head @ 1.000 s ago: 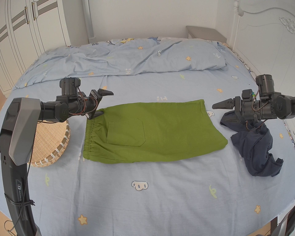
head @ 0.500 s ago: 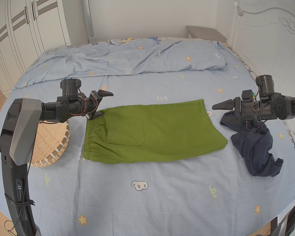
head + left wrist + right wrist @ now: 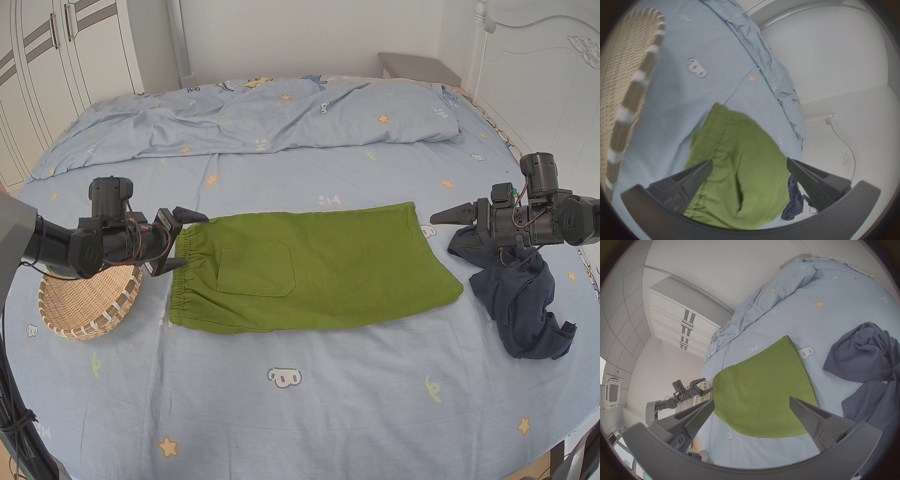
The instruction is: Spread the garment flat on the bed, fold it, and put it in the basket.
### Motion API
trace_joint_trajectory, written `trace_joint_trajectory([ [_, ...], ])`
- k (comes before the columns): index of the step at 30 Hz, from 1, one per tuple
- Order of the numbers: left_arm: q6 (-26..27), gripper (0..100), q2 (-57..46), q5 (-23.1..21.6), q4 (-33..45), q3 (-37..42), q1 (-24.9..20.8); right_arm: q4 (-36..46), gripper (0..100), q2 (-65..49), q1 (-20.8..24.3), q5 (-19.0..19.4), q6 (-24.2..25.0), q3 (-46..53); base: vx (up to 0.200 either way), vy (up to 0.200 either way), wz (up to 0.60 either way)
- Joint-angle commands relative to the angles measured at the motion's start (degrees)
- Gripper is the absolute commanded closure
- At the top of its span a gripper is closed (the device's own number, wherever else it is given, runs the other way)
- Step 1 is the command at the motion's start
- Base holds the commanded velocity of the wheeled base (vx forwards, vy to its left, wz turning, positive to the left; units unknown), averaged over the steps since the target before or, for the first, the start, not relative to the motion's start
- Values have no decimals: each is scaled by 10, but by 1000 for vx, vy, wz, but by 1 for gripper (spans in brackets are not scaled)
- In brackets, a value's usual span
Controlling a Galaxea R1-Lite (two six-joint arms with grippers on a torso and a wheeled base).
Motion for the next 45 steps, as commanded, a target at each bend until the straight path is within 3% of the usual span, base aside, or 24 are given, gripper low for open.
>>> trace_joint_trajectory([
  [1,49,0,-90,-8,-197,269,34,-5,0,-17,5,2,0,17,0,0,0],
  [3,50,0,-83,-11,-258,295,37,-5,0,-17,7,1,0,20,0,0,0],
  [6,52,0,-60,-12,-281,300,39,-5,0,-17,7,1,-1,22,0,0,0],
  [21,57,0,-7,-11,-286,292,34,-13,0,-15,15,0,-2,29,0,0,0],
  [29,101,0,13,-7,-291,291,29,-29,0,-14,18,1,-1,37,0,0,0],
  [45,96,0,56,-8,-341,275,2,-33,0,-12,24,-2,-1,42,0,0,0],
])
